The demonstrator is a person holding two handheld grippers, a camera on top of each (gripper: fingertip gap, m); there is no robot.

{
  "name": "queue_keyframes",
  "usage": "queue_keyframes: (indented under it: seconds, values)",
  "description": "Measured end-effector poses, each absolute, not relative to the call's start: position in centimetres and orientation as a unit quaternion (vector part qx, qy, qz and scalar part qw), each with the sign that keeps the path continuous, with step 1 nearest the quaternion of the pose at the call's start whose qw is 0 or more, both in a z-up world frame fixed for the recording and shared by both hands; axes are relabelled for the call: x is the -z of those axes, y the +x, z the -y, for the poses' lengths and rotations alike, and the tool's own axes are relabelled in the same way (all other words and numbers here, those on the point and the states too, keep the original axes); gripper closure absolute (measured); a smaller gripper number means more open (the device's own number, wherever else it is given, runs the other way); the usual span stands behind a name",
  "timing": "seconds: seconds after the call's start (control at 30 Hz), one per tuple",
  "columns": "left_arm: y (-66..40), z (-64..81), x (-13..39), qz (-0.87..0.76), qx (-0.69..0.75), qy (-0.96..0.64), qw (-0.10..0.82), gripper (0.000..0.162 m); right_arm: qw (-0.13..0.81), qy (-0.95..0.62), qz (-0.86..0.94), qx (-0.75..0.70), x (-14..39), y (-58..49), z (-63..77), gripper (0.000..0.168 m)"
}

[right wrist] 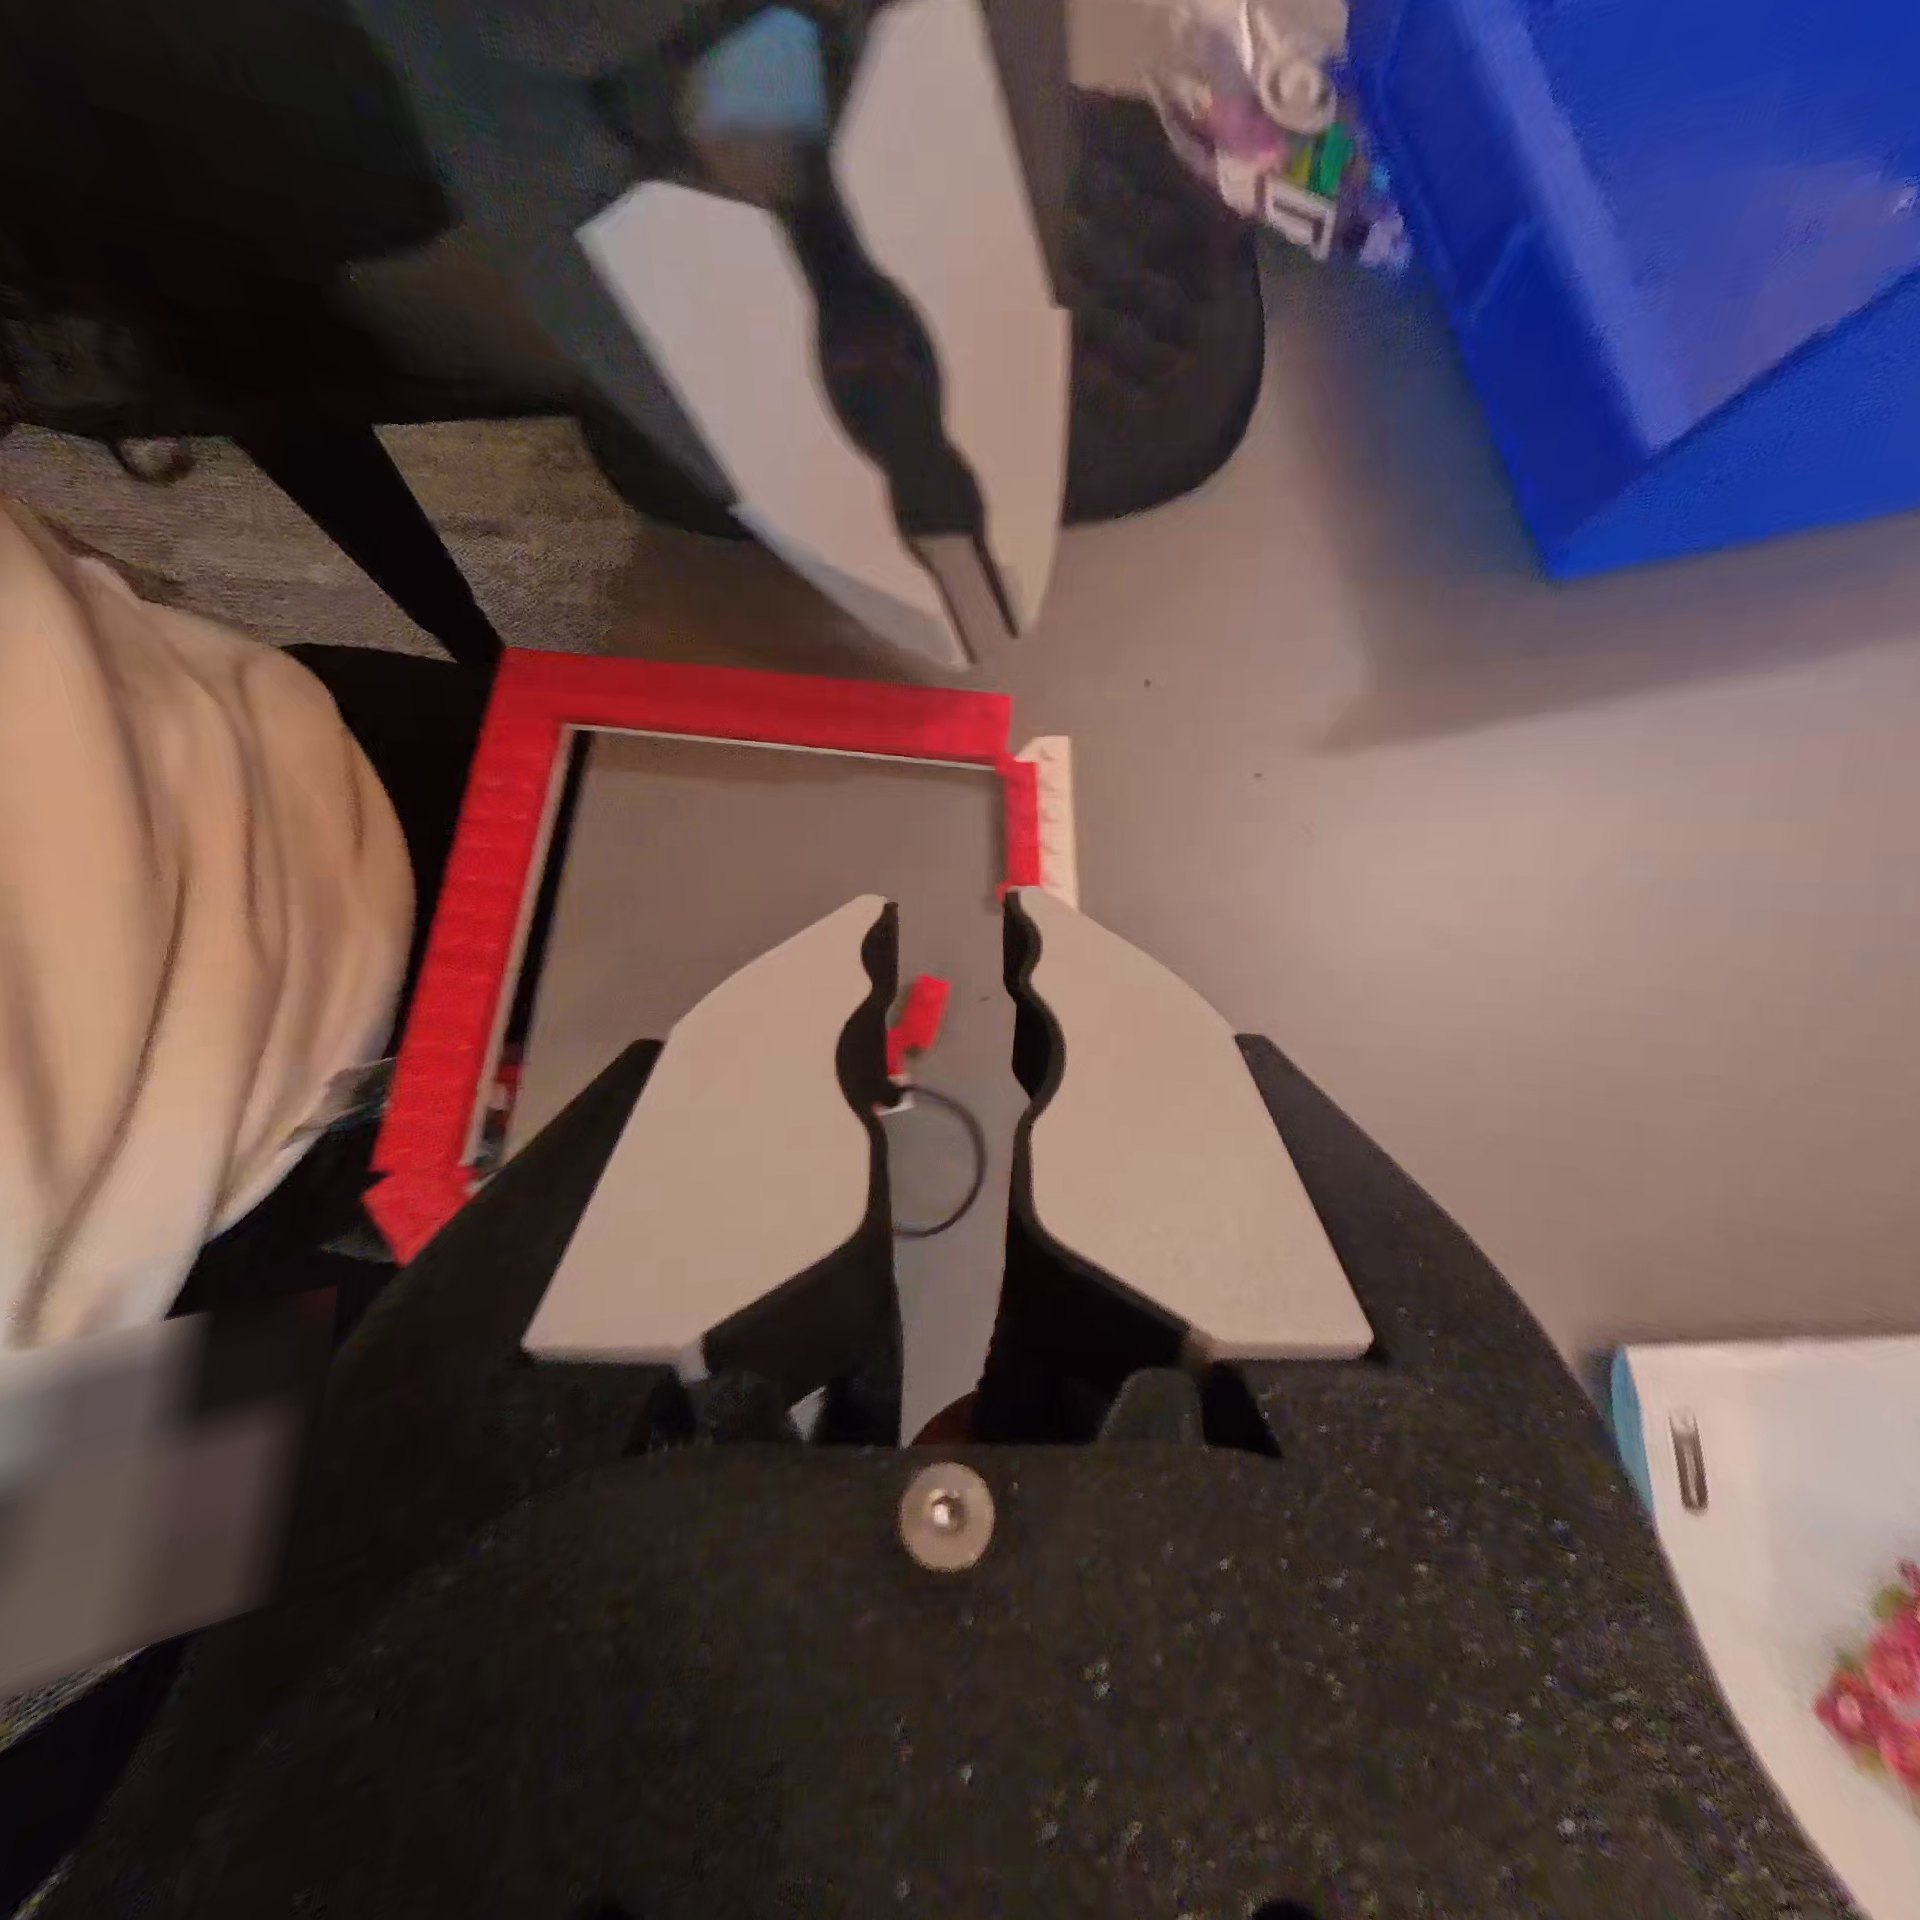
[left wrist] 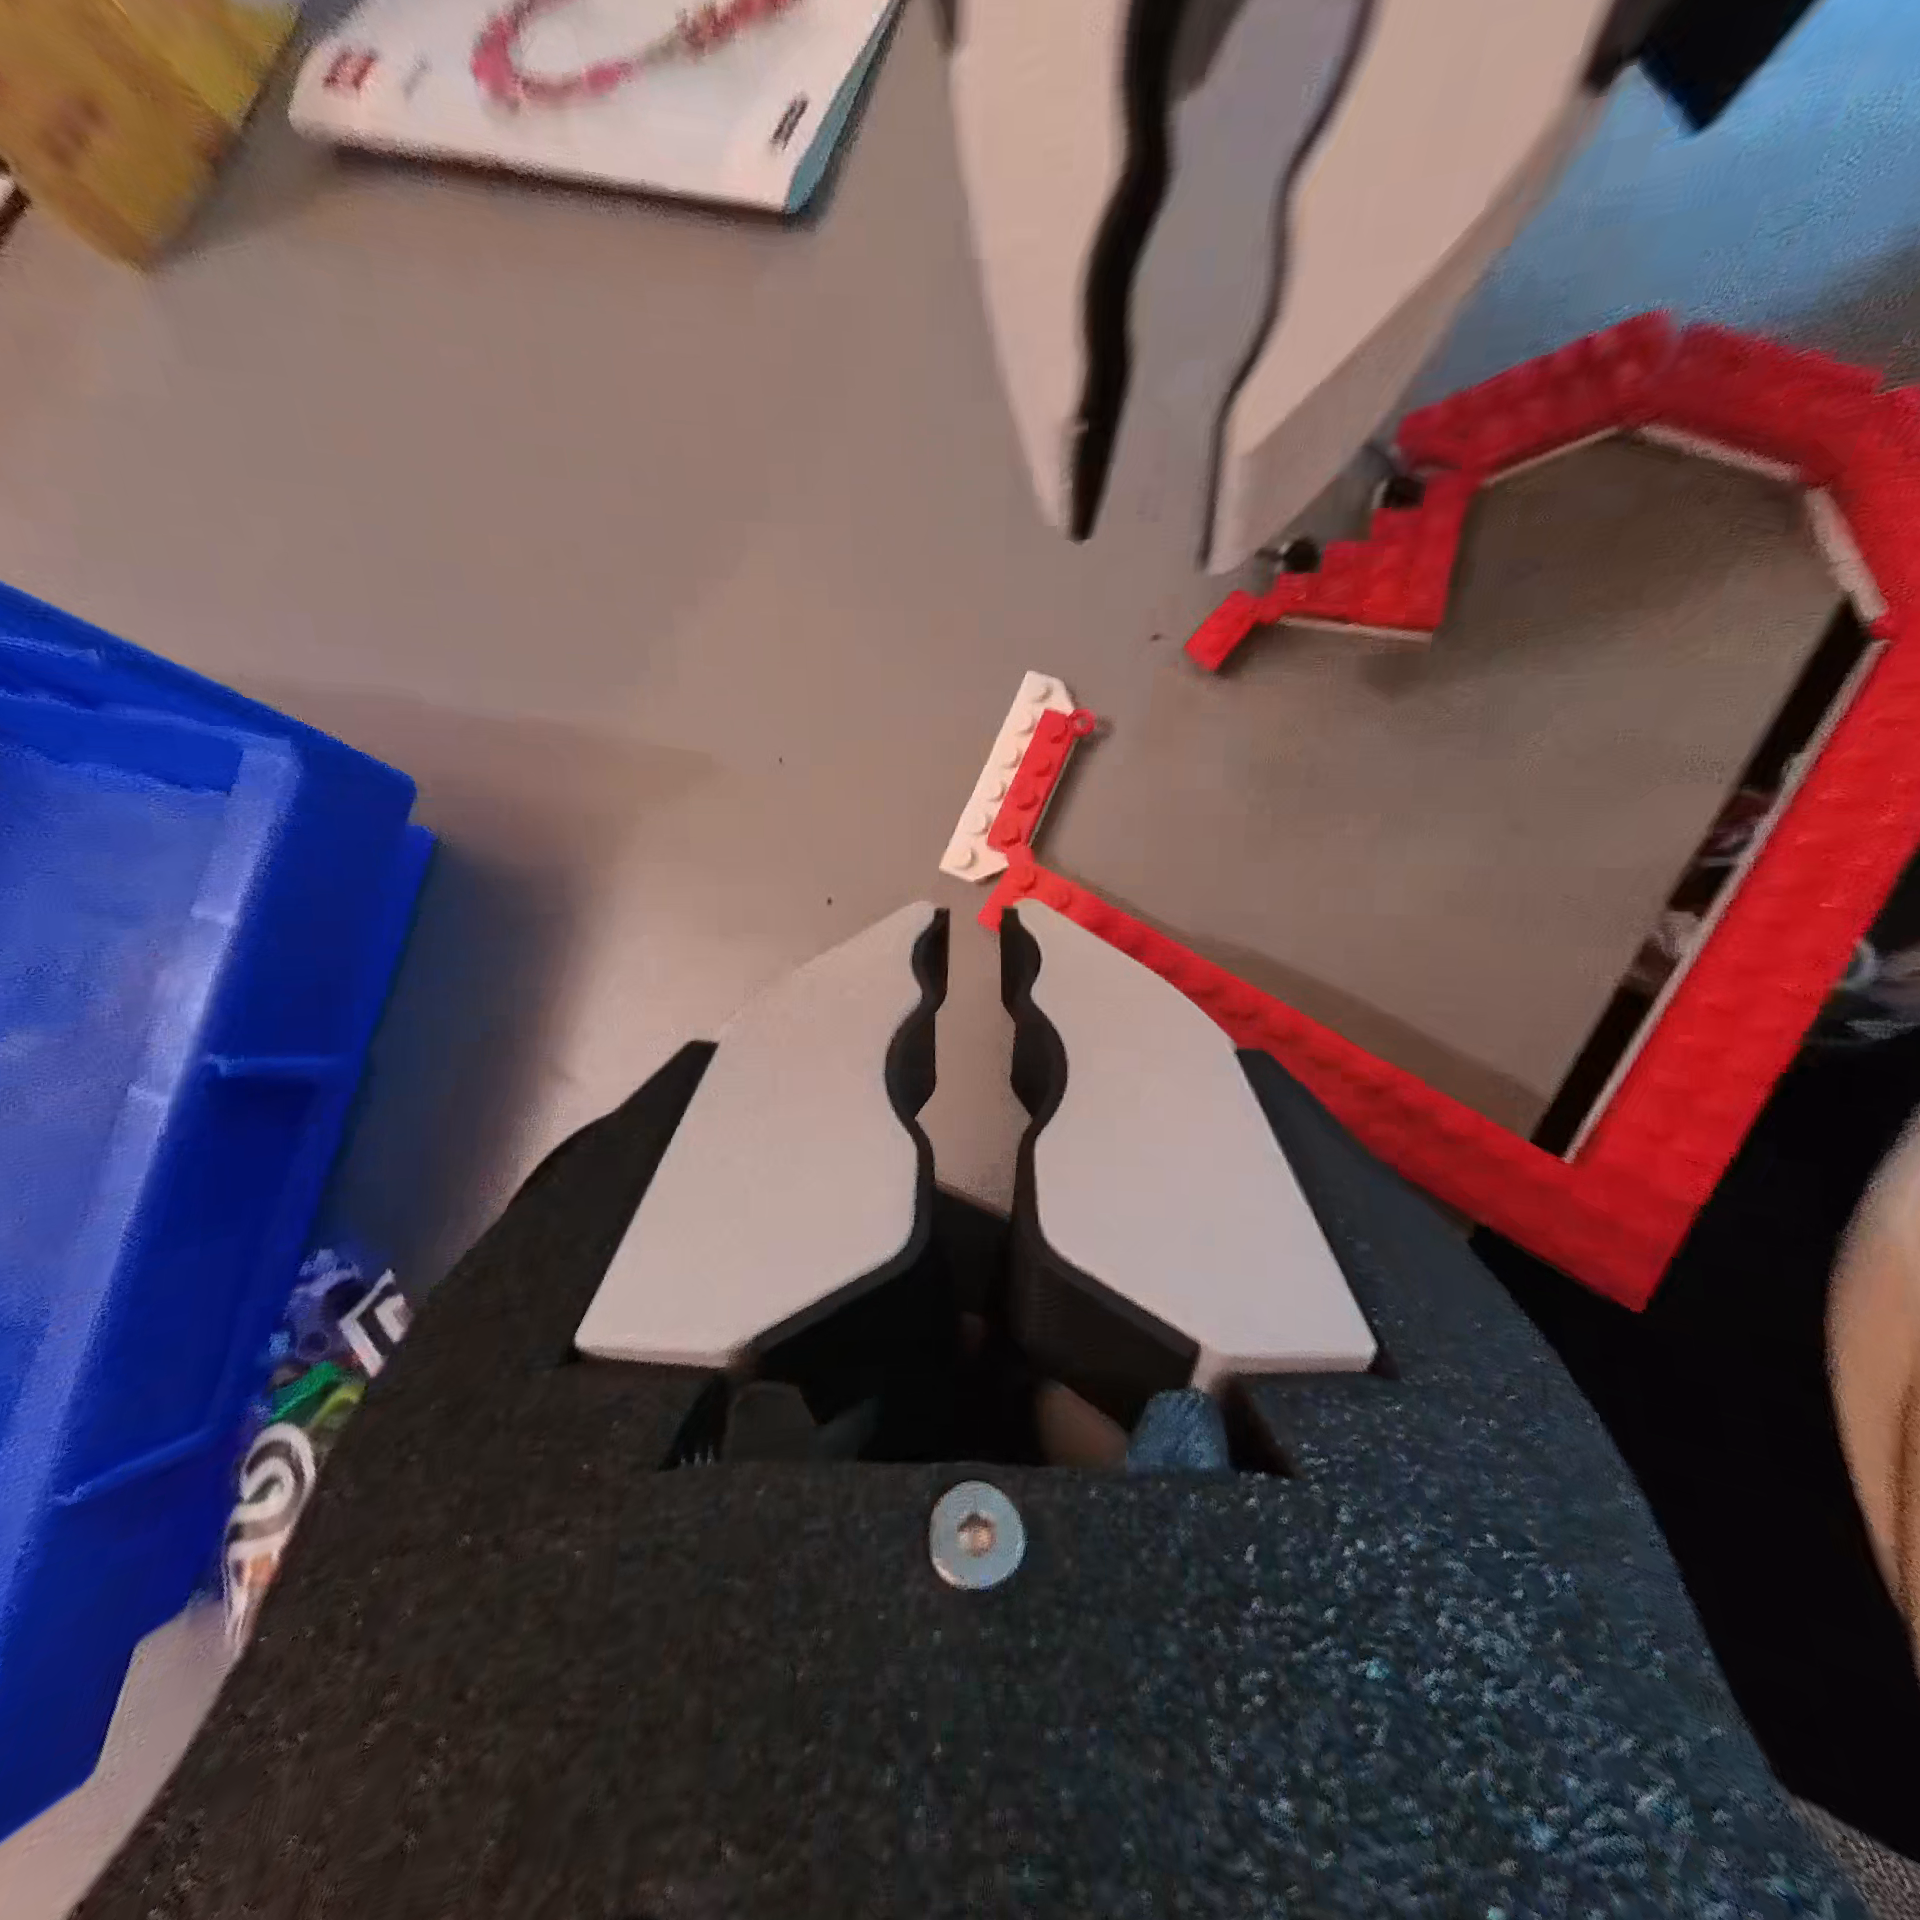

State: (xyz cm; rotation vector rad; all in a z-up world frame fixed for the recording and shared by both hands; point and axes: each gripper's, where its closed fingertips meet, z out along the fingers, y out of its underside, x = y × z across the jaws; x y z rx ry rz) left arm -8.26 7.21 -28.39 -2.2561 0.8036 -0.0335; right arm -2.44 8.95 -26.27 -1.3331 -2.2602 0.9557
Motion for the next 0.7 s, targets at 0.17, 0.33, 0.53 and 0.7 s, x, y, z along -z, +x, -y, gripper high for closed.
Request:
queue_keyframes:
  seconds: [0.17, 0.33, 0.53, 0.7]
  values:
    - [-7.3, -7.8, 28.9, -0.316, 0.009, -0.875, 0.365, 0.147, 0.173, -0.438, 0.837, -0.278, 29.1, -4.8, -9.1, 0.149]
    - [-6.6, -8.3, 29.4, -0.341, 0.005, -0.861, 0.377, 0.147, 0.203, -0.420, 0.857, -0.218, 30.6, -5.3, -9.1, 0.157]
    - [-6.5, -8.8, 30.5, -0.355, -0.023, -0.856, 0.376, 0.154, 0.222, -0.390, 0.870, -0.202, 30.7, -5.4, -9.1, 0.161]
    - [-6.6, -8.8, 30.6, -0.344, -0.011, -0.860, 0.377, 0.154, 0.306, -0.326, 0.877, -0.175, 30.3, -5.6, -9.1, 0.161]
